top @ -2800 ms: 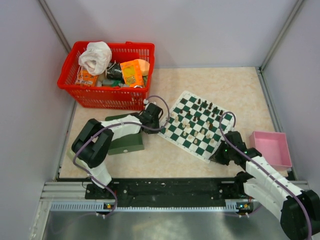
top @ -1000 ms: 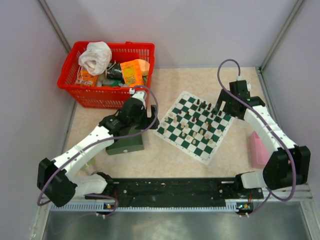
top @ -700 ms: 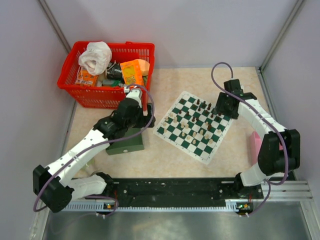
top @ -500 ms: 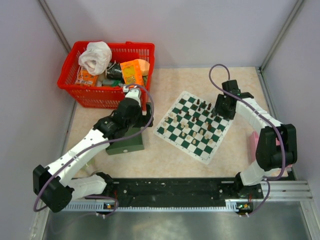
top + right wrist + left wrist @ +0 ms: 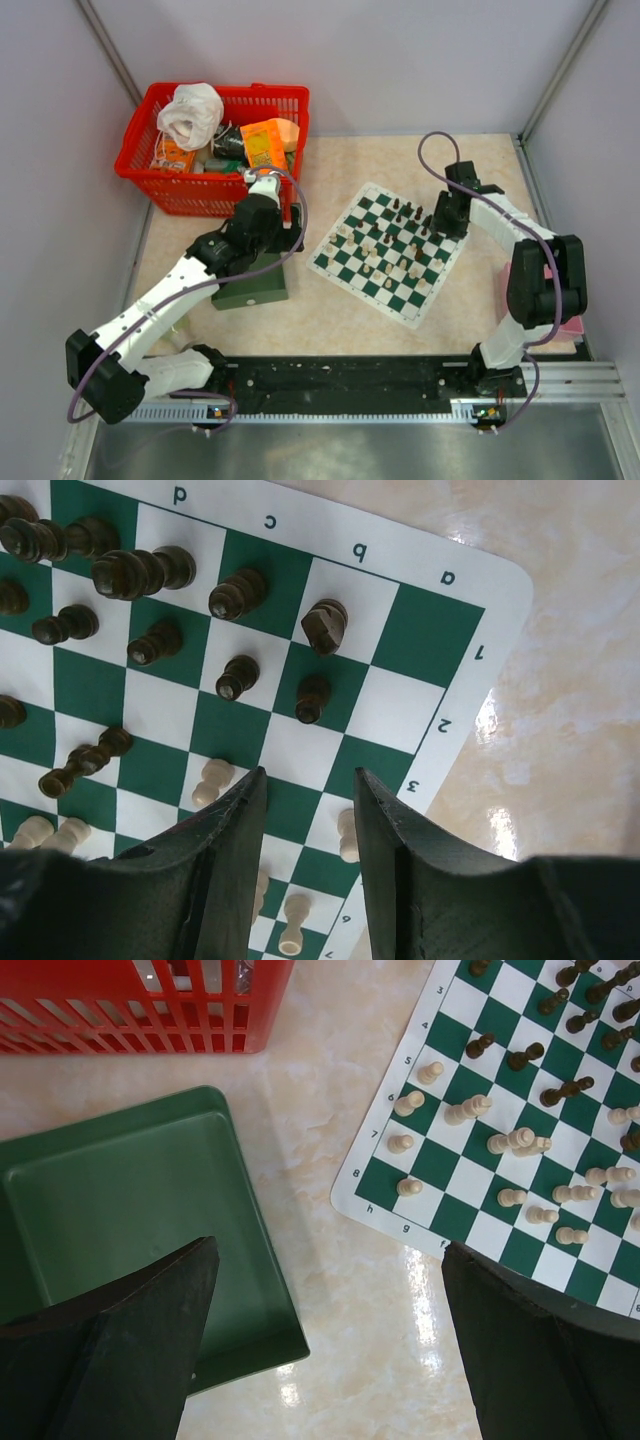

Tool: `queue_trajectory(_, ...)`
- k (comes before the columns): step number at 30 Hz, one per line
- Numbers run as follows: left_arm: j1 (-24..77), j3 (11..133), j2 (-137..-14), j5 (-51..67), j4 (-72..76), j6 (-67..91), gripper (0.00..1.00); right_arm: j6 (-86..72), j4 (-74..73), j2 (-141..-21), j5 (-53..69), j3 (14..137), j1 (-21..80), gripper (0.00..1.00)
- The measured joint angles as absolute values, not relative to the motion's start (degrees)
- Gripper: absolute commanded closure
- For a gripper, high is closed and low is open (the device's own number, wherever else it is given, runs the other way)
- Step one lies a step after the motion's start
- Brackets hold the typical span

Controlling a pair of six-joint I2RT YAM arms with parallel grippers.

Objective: Set up the chess pieces on the board

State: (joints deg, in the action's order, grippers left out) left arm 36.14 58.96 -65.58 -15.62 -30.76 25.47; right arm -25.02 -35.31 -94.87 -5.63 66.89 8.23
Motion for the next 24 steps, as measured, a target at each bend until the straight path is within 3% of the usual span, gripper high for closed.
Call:
queue_trajectory(12, 36.2, 59.0, -65.8, -16.8, -31.5, 25.3, 0.01, -24.4, -34.1, -96.1, -3.5, 66.9, 7.8, 0.59)
queue_trajectory(24, 36.1, 59.0, -60.6, -20.2, -31.3, 25.1, 0.01, -24.0, -33.3, -81.4, 6.5, 64.1, 7.7, 0.48)
